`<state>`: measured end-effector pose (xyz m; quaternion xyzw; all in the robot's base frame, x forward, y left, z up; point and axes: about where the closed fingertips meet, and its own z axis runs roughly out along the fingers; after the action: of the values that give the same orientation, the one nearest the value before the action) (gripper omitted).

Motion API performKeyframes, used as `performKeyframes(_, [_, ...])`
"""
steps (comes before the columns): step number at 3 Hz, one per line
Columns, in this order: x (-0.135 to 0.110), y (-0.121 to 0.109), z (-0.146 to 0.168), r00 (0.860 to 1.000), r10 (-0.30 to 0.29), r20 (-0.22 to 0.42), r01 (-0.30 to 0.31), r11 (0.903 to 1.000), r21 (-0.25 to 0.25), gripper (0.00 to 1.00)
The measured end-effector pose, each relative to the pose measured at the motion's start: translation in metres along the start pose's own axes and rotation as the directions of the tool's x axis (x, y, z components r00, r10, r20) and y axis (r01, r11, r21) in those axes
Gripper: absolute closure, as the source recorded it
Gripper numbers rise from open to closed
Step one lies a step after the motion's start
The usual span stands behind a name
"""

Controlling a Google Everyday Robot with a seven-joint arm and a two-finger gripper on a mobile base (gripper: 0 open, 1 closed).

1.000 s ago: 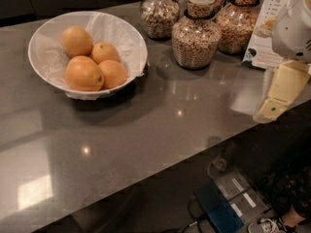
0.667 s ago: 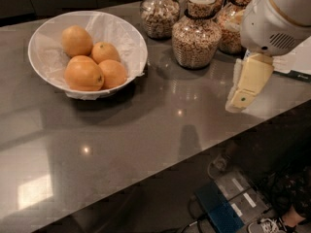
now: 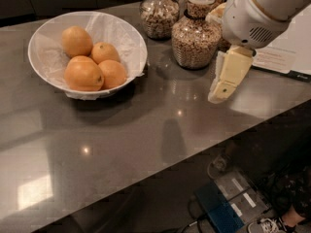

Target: Pick orange from white bowl

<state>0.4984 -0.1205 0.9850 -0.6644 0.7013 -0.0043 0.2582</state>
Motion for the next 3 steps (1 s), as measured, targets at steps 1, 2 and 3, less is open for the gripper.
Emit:
performKeyframes(1, [-0.011, -0.008, 0.016, 0.997, -0.033, 0.063, 0.032, 0.9993, 0.020, 0.00])
performKeyframes(2, [-0.045, -0.031, 0.041, 0.975, -0.120, 0.188, 0.112, 0.9924, 0.051, 0.00])
performKeyframes(3, [-0.088, -0.041, 0.059, 0.931, -0.205, 0.301, 0.197, 0.9788, 0.057, 0.00])
